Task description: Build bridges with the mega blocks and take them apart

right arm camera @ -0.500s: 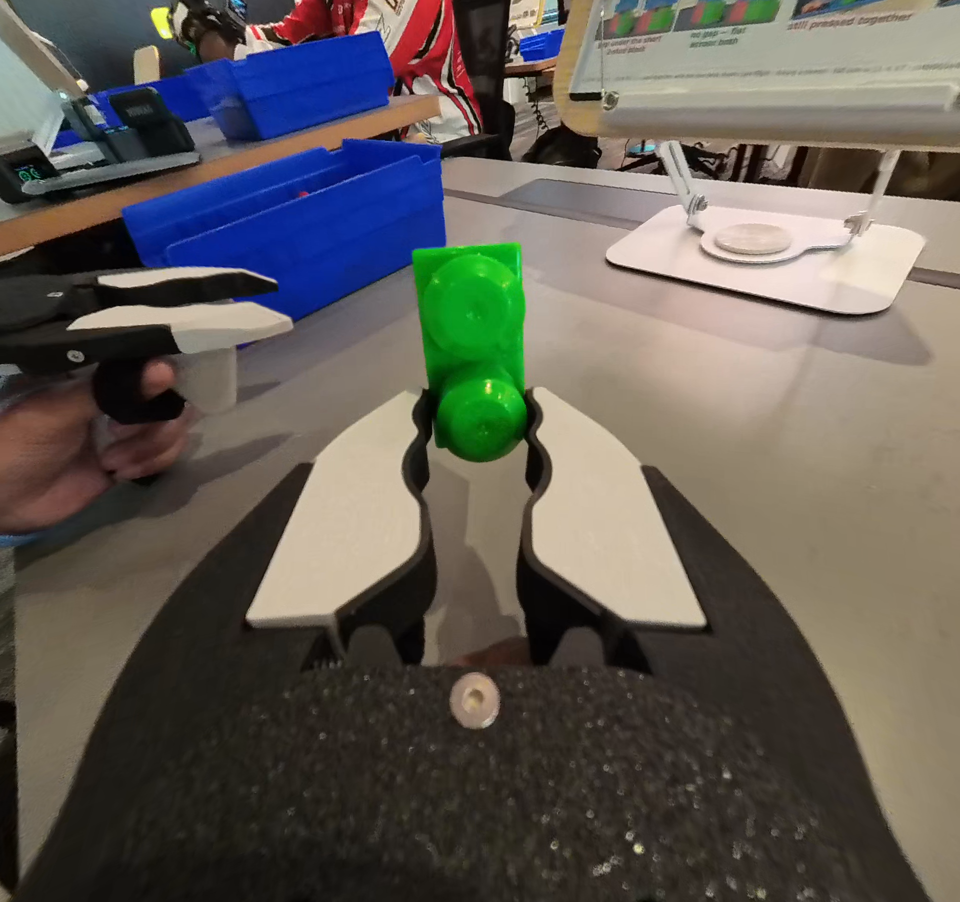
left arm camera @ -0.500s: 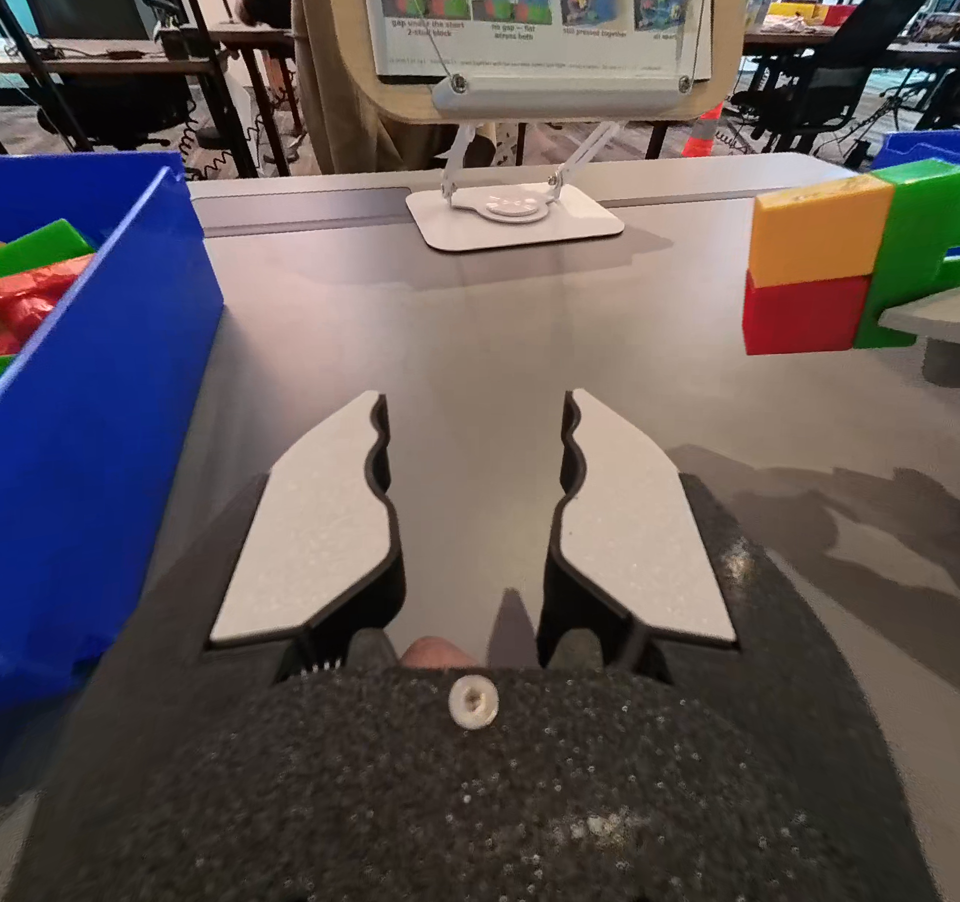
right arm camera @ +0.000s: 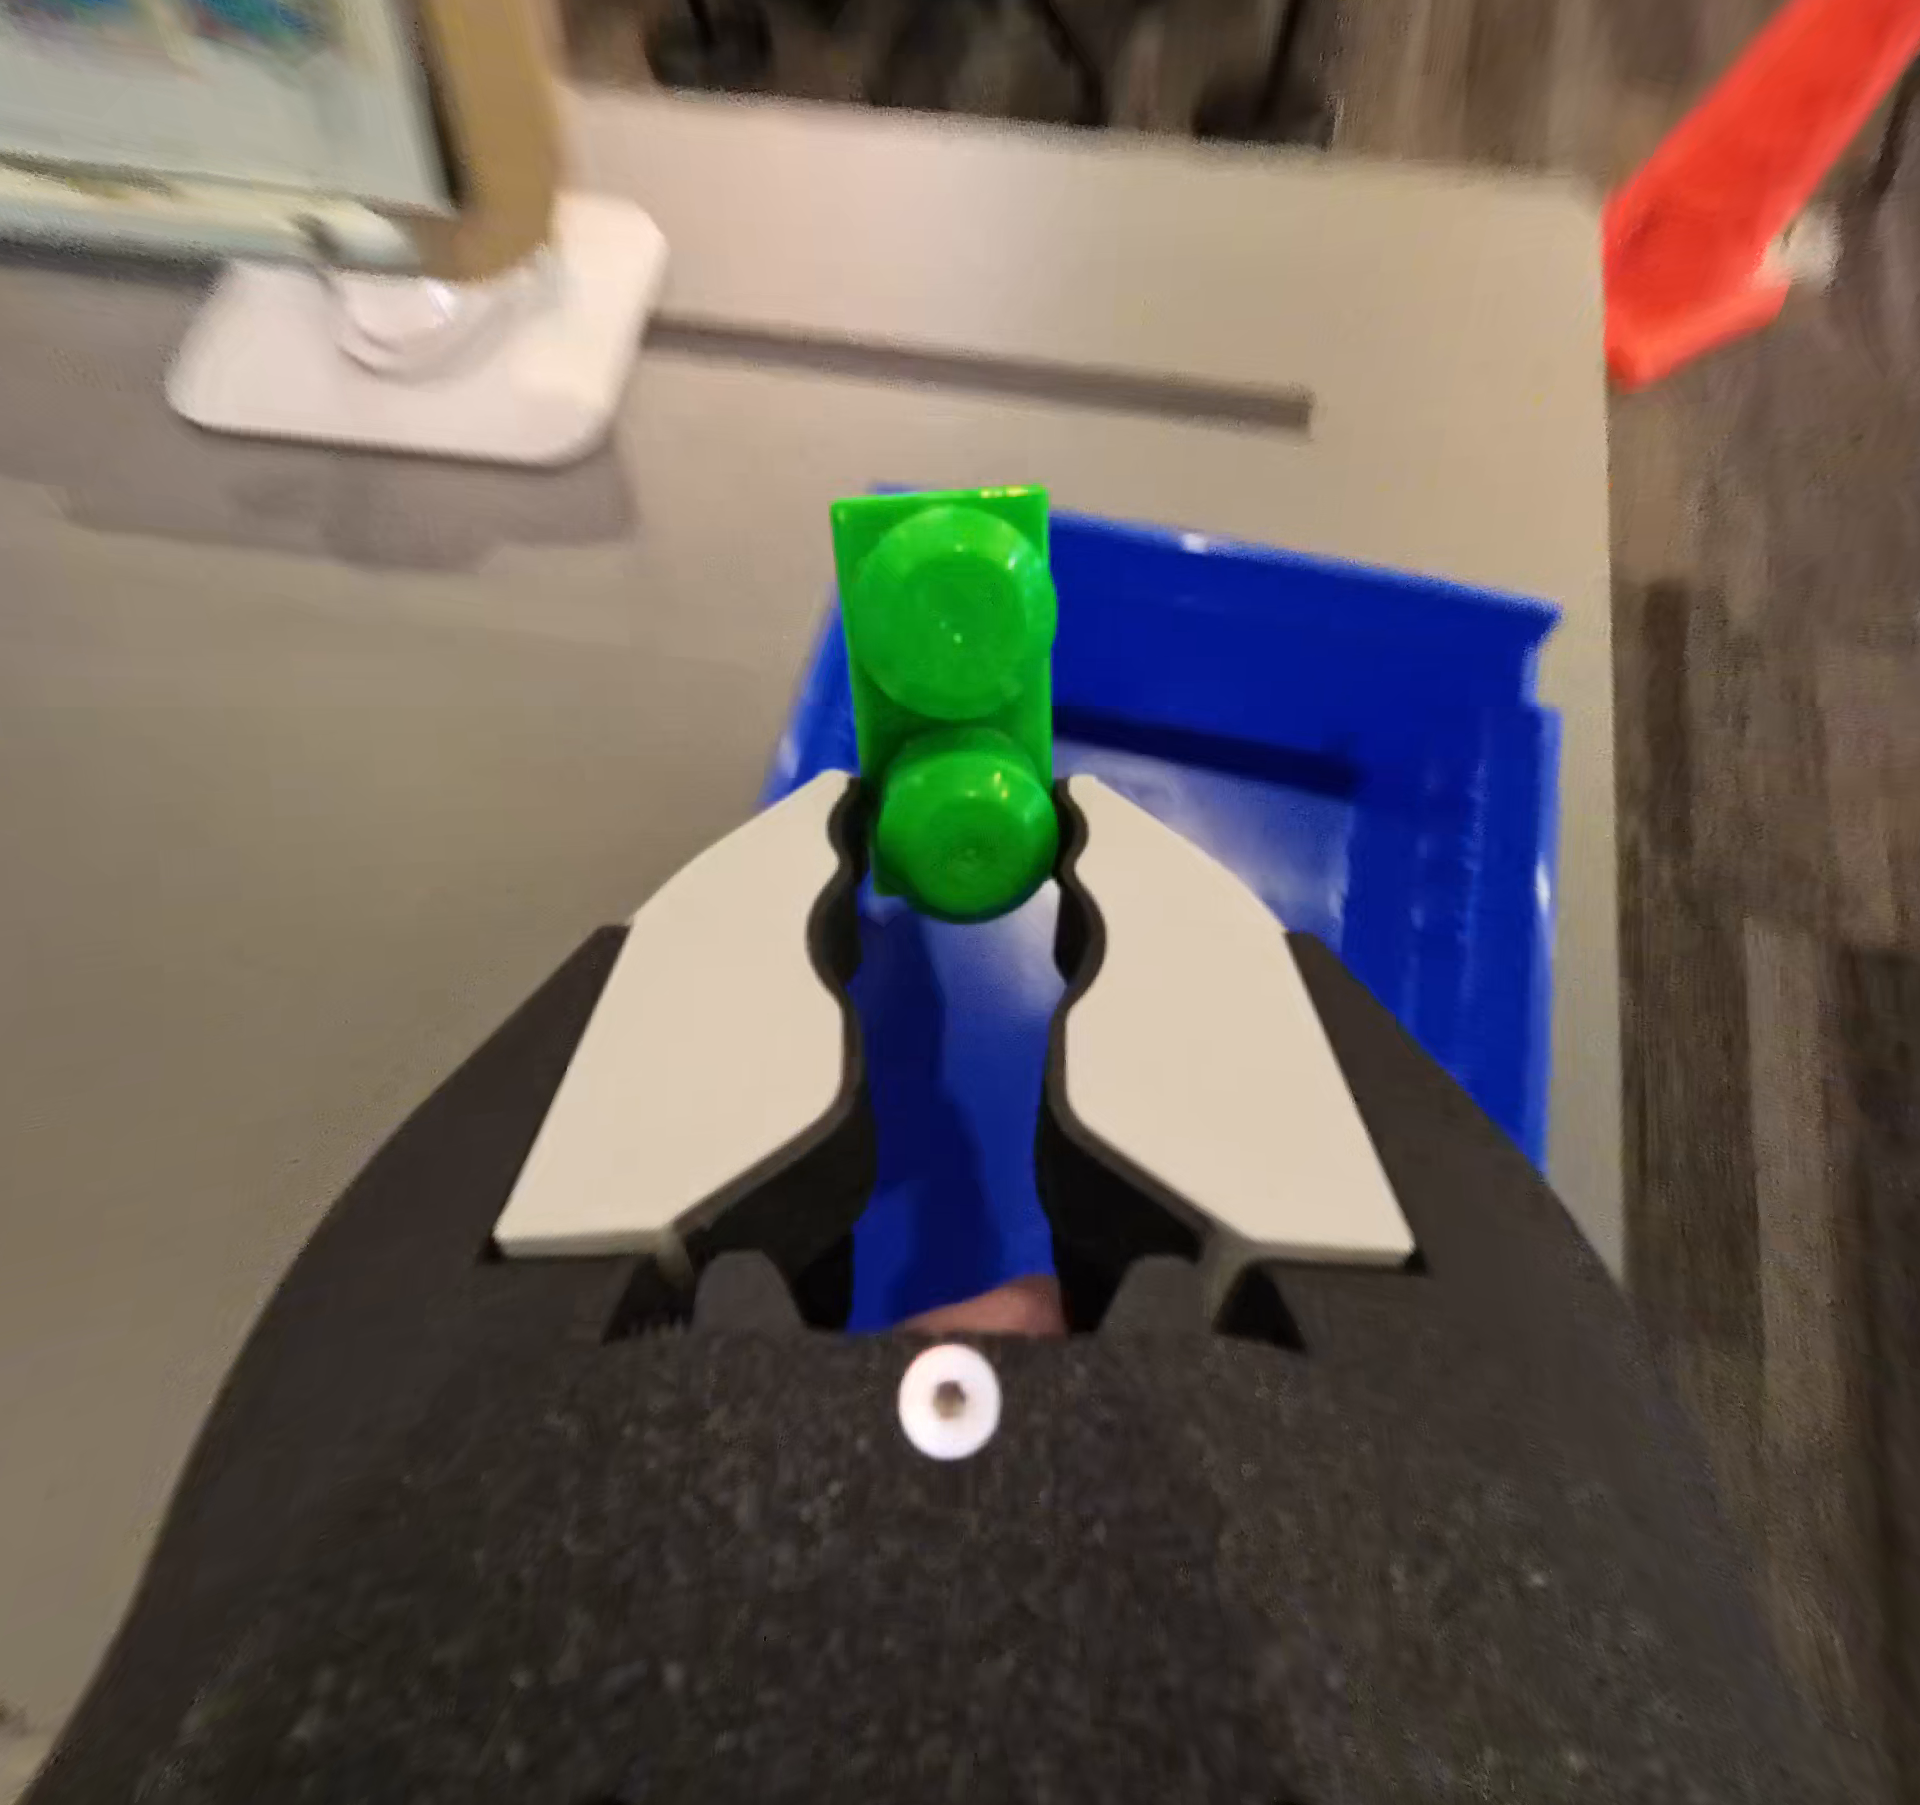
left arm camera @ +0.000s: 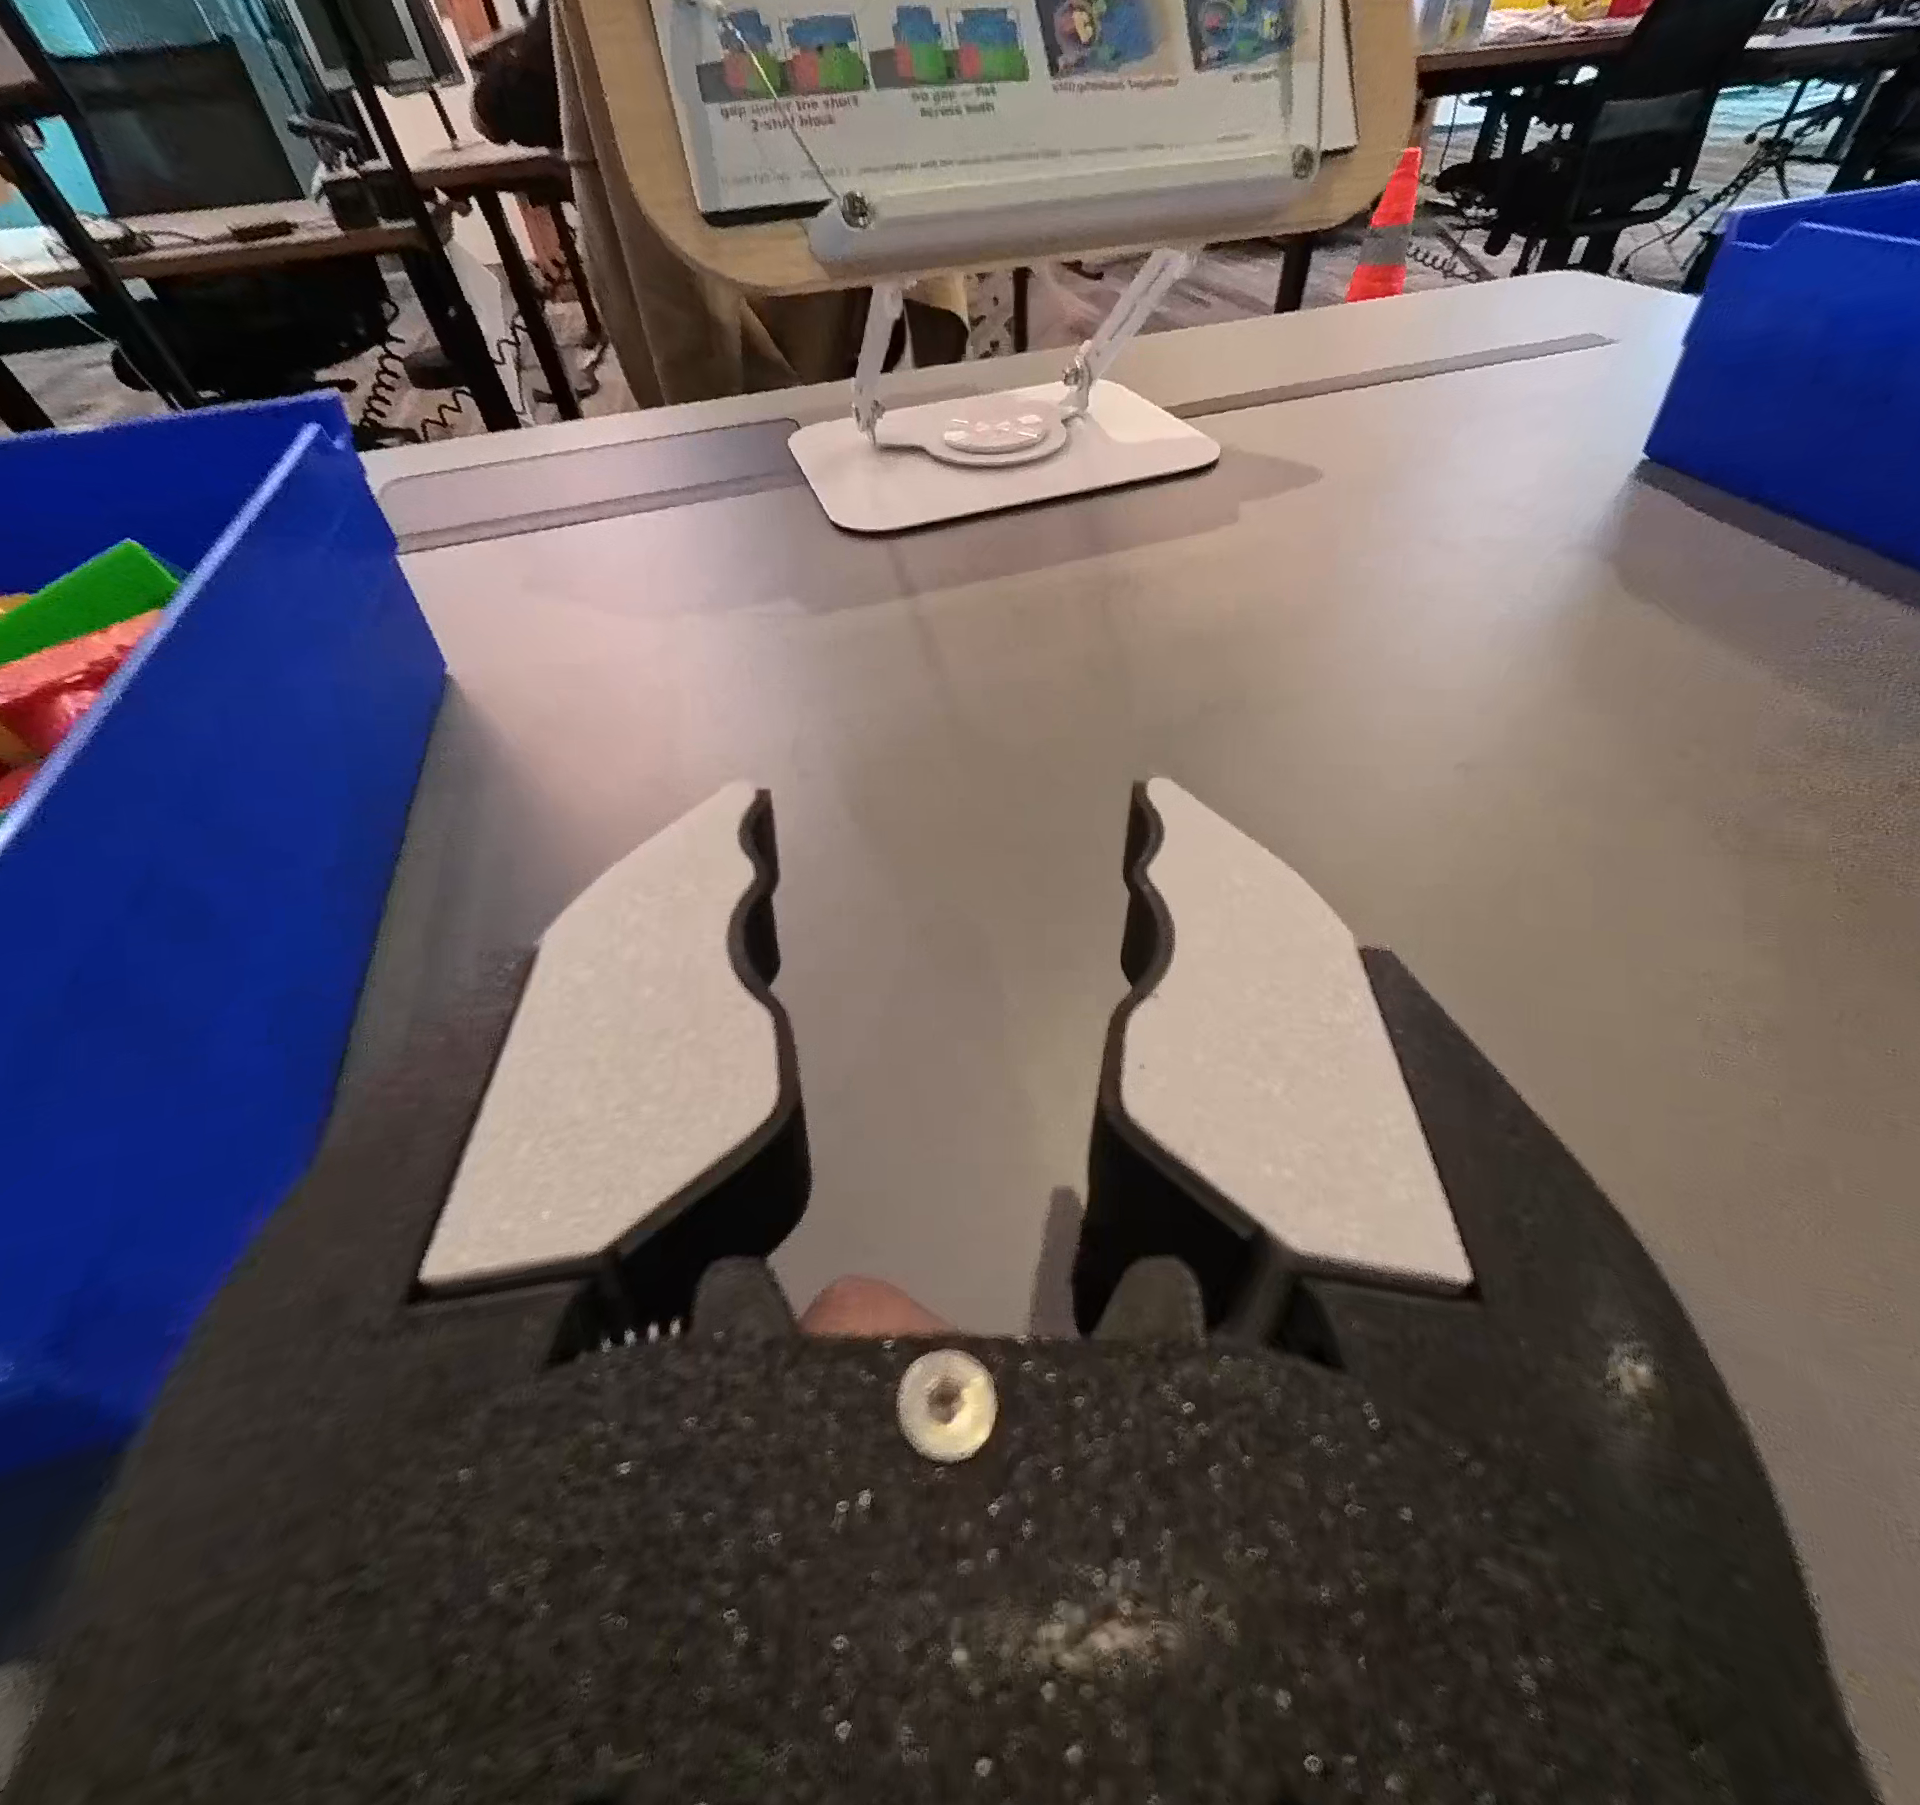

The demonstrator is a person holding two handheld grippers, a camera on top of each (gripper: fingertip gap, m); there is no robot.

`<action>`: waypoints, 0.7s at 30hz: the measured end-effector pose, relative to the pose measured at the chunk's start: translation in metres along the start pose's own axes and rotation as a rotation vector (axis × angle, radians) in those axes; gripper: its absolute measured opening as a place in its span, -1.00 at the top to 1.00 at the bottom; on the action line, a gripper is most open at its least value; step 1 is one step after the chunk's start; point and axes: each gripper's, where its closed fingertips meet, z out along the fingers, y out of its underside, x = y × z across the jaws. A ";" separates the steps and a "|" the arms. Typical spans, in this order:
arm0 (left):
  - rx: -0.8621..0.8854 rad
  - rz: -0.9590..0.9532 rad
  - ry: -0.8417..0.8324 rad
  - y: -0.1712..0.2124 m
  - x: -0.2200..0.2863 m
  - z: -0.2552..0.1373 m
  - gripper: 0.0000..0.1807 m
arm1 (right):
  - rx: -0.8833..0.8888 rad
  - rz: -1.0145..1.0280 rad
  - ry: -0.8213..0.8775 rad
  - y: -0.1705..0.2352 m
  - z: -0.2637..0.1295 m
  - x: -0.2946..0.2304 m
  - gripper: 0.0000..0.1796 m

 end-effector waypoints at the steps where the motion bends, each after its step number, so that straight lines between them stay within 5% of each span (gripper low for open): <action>1: -0.015 -0.007 0.008 0.002 0.000 0.002 0.29 | -0.073 0.038 0.017 0.004 0.010 0.018 0.63; 8: -0.046 -0.041 0.048 0.005 0.002 0.005 0.30 | -0.479 0.109 0.205 0.058 0.076 0.088 0.62; 21: -0.100 -0.037 0.134 0.012 0.013 0.009 0.24 | -0.675 0.176 0.301 0.085 0.094 0.118 0.63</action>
